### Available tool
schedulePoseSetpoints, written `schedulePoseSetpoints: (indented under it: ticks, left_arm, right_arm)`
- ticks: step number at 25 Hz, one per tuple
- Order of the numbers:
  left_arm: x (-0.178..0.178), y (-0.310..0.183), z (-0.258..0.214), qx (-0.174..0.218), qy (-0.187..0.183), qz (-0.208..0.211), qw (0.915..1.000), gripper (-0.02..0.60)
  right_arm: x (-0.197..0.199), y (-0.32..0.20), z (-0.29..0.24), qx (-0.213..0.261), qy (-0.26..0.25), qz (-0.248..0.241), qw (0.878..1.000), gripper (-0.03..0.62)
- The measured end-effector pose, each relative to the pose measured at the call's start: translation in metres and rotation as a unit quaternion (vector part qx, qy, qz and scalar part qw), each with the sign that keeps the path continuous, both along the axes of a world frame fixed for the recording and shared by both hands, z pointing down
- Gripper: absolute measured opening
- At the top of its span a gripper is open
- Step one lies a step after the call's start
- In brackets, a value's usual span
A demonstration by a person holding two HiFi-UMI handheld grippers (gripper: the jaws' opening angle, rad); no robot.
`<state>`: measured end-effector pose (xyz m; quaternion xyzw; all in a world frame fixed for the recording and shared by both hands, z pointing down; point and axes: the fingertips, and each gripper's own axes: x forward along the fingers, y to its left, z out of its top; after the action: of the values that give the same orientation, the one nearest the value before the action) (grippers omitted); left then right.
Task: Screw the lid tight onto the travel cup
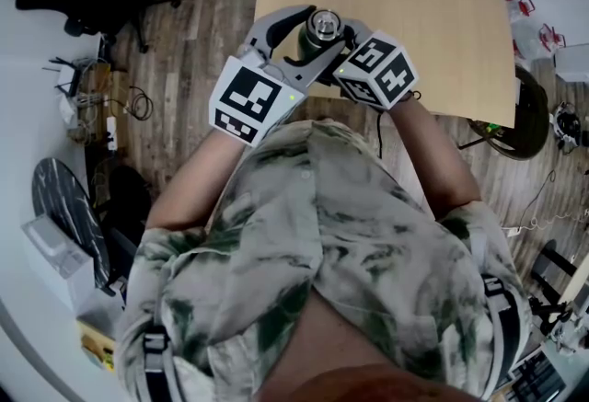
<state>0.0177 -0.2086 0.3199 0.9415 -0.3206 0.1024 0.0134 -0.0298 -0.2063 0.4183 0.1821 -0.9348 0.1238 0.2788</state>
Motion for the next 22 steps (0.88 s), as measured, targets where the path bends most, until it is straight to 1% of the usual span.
schedulePoseSetpoints:
  ticks: [2,4,7,10,13,18,22]
  left_arm:
    - [0.000,-0.001,0.002,0.002,-0.008,-0.003,1.0000,0.252]
    - [0.000,0.000,0.002,0.003,-0.010,0.008,0.9999,0.252]
    - [0.002,0.002,0.001,0.010,-0.013,0.035,0.9992,0.250]
    - [0.002,0.005,-0.001,0.014,-0.010,0.073,0.9972,0.249]
    - [0.002,0.010,-0.004,0.013,0.000,0.114,0.9933,0.249]
    - [0.002,0.018,-0.008,-0.002,0.027,0.175,0.9842,0.249]
    - [0.000,0.023,-0.006,-0.002,0.040,0.208,0.9772,0.248]
  right_arm:
    - [0.002,-0.003,0.002,0.005,0.009,0.004,1.000,0.400]
    - [0.002,-0.002,0.002,0.005,0.011,0.003,1.000,0.400]
    - [0.002,-0.001,0.001,0.007,0.007,-0.005,1.000,0.399]
    - [0.001,0.002,-0.002,0.011,0.001,-0.019,1.000,0.399]
    - [0.001,0.006,-0.006,0.015,-0.001,-0.034,0.999,0.399]
    - [0.001,0.016,-0.009,0.014,-0.007,-0.063,0.998,0.399]
    - [0.000,0.023,-0.009,0.011,-0.008,-0.075,0.997,0.399]
